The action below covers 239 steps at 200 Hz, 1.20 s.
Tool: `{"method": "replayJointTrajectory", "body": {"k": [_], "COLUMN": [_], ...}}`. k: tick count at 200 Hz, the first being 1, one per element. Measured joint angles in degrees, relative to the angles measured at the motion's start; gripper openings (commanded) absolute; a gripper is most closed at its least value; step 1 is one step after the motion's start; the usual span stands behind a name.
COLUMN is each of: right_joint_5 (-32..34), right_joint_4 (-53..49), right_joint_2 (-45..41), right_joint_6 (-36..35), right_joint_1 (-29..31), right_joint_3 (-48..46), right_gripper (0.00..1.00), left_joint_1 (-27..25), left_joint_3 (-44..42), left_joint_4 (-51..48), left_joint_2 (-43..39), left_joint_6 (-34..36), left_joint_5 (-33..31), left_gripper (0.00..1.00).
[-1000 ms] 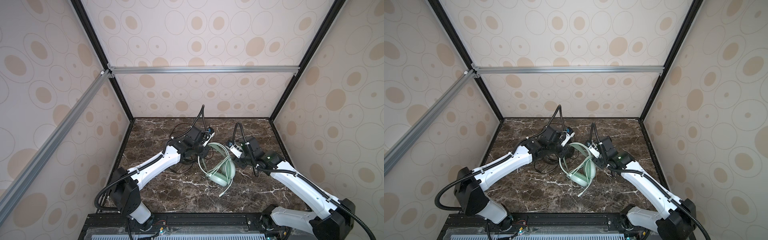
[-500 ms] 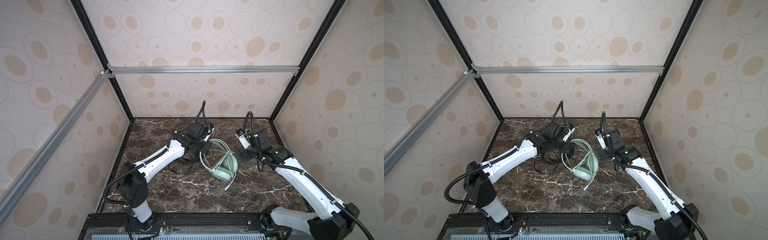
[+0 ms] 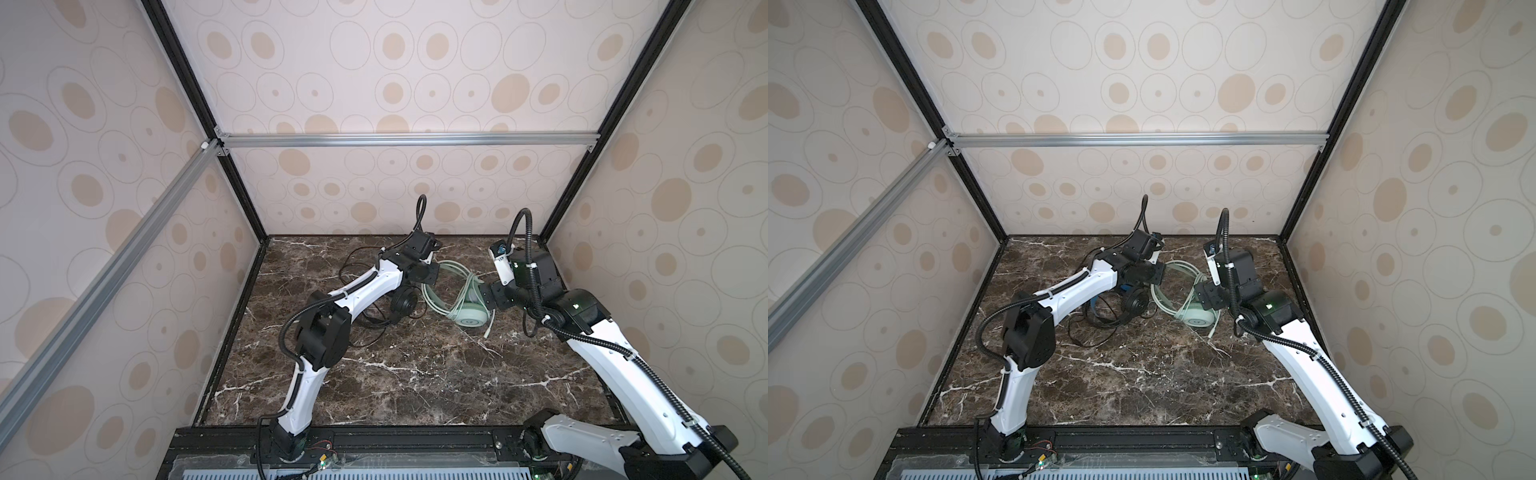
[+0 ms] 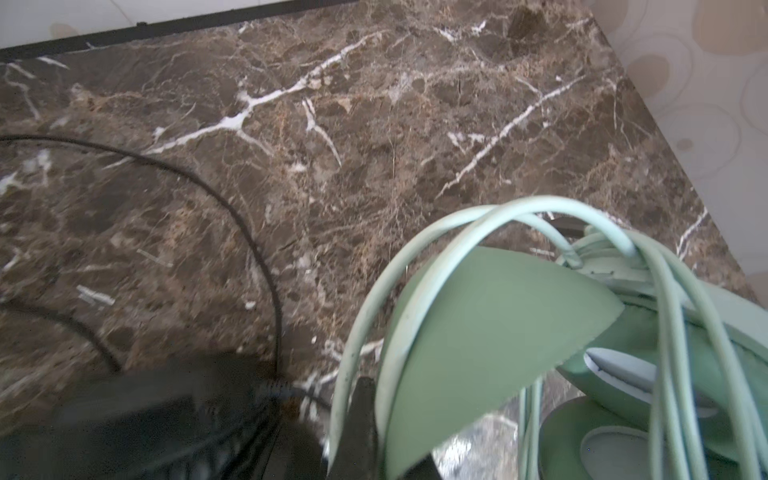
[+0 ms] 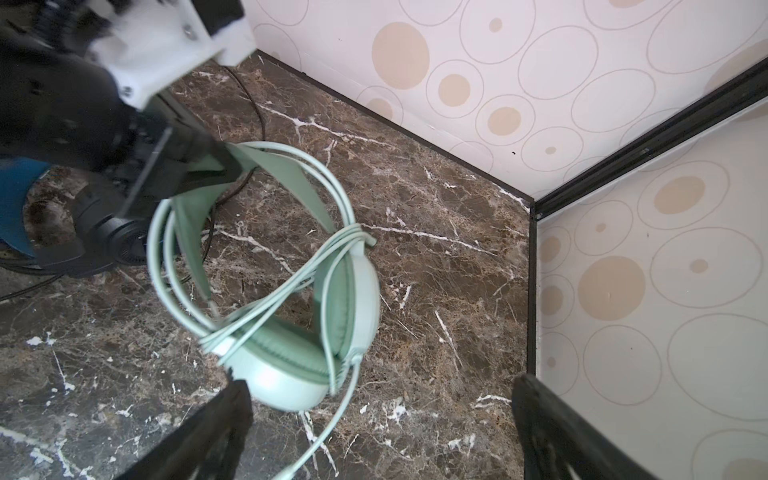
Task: Wrap the headphones
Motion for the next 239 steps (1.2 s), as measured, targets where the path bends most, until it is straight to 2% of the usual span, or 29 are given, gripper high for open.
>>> {"method": "replayJointTrajectory", "body": {"k": [24, 43, 96, 132, 183, 203, 239], "right_joint_5": [0.0, 0.0, -0.2, -0.2, -0.1, -0.1, -0.1], "right_joint_4": [-0.2, -0.6, -2.2, -2.5, -2.5, -2.4, -2.1], "right_joint_2": [-0.7, -1.4, -2.4, -3.4, -3.6, -3.6, -3.6], "right_joint_6": [0.9, 1.1, 2.2, 2.4, 2.0, 1.9, 1.7], "right_joint_1": [0.0, 0.0, 0.0, 0.0, -0.1, -0.1, -0.2], "right_joint_3": [0.0, 0.0, 0.2, 0.2, 0.2, 0.2, 0.2], "right_gripper": [1.00, 1.00, 1.00, 1.00, 1.00, 1.00, 1.00], "left_joint_1": [0.1, 0.1, 0.1, -0.1, -0.9, -1.1, -1.5], "left_joint_3": [12.2, 16.0, 15.2, 14.8, 9.9, 9.7, 9.7], "left_joint_4": [-0.9, 0.0, 3.7, 6.4, 11.6, 12.5, 13.0], "left_joint_2": [9.2, 13.4, 16.6, 17.1, 17.2, 17.2, 17.2], "left_joint_6": [-3.5, -7.1, -16.5, -19.7, -23.5, -24.1, -23.8], "left_joint_5": [-0.3, -0.3, -1.7, -2.8, -3.8, -4.0, -4.5], "left_gripper": [0.00, 0.00, 0.07, 0.13, 0.24, 0.32, 0.57]}}
